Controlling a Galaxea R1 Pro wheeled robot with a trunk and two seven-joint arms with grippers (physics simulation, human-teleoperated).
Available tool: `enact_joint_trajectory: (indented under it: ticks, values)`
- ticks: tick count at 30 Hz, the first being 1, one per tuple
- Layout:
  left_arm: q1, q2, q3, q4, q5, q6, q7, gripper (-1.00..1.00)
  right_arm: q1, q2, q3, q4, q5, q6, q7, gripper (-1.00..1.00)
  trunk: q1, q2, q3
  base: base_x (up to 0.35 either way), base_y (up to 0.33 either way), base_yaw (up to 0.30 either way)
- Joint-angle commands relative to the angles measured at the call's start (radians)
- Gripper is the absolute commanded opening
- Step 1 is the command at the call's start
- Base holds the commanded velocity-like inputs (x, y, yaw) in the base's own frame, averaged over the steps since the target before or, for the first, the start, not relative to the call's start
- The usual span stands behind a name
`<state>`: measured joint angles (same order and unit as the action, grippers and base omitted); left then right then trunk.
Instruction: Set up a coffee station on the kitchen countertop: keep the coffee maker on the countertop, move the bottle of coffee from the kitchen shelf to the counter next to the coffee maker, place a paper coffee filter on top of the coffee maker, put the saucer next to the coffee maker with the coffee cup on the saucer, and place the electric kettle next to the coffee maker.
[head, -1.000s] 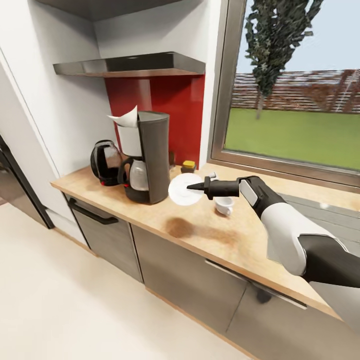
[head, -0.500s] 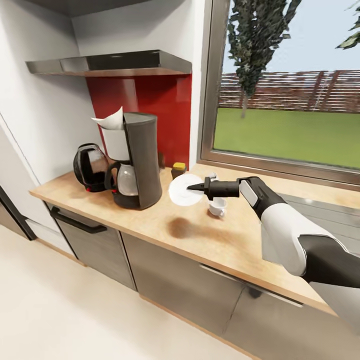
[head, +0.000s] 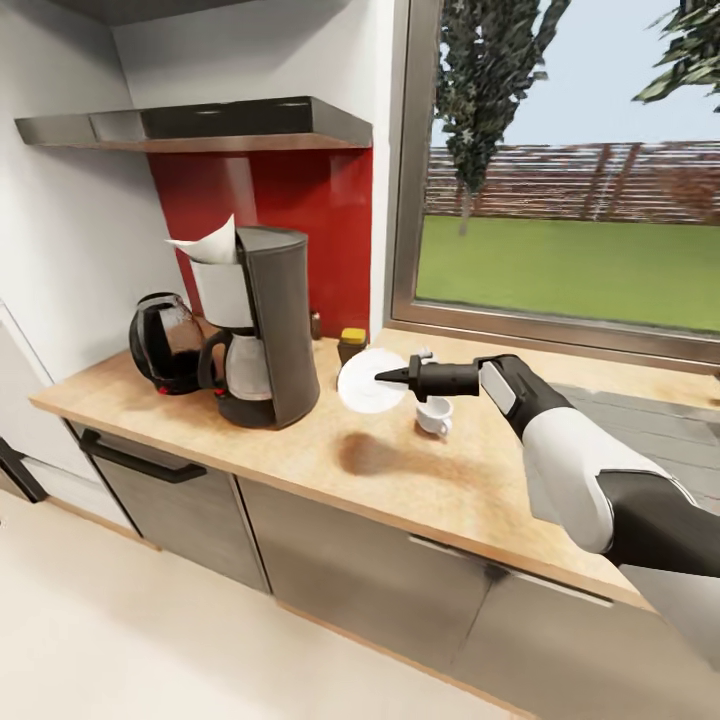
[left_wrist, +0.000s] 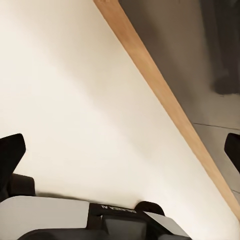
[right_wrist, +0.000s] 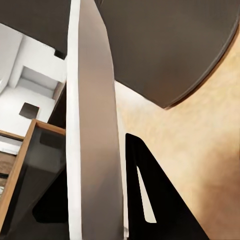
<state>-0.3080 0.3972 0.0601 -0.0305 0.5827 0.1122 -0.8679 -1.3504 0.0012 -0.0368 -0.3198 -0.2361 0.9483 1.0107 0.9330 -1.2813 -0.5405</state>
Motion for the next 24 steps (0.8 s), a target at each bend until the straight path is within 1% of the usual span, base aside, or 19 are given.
enact_joint_trajectory:
  ticks: [1, 5, 13, 17, 21, 24]
  values:
    - [0.0, 0.0, 0.006, 0.0, 0.0, 0.01, -0.003, 1.0, -0.001, 0.0, -0.005, 0.009, 0.001, 0.006, 0.005, -1.0, 0.0, -0.001, -0.001, -0.016, 0.23, -0.018]
    - [0.0, 0.0, 0.006, 0.0, 0.0, 0.01, -0.003, 1.0, -0.001, 0.001, -0.004, 0.042, 0.001, 0.004, 0.004, -1.0, 0.0, -0.001, -0.001, -0.008, 0.123, -0.009]
    - [0.0, 0.0, 0.006, 0.0, 0.0, 0.01, -0.002, 1.0, -0.001, 0.005, -0.003, 0.07, 0.001, 0.002, 0.001, -1.0, 0.0, -0.001, -0.001, 0.034, 0.107, -0.001]
    - [0.0, 0.0, 0.006, 0.0, 0.0, 0.01, -0.002, 1.0, -0.001, 0.005, -0.003, 0.076, 0.002, 0.001, -0.002, -1.0, 0.0, -0.001, -0.001, 0.015, 0.035, 0.0]
    - [0.0, 0.0, 0.006, 0.0, 0.0, 0.01, -0.002, 1.0, -0.001, 0.005, -0.004, 0.13, 0.002, 0.0, -0.005, -1.0, 0.0, -0.001, -0.001, 0.002, 0.004, 0.0]
    - [0.0, 0.0, 0.006, 0.0, 0.0, 0.01, -0.002, 1.0, -0.001, 0.005, -0.004, 0.141, 0.002, 0.0, -0.022, -1.0, 0.0, -0.001, -0.001, 0.0, 0.0, 0.0]
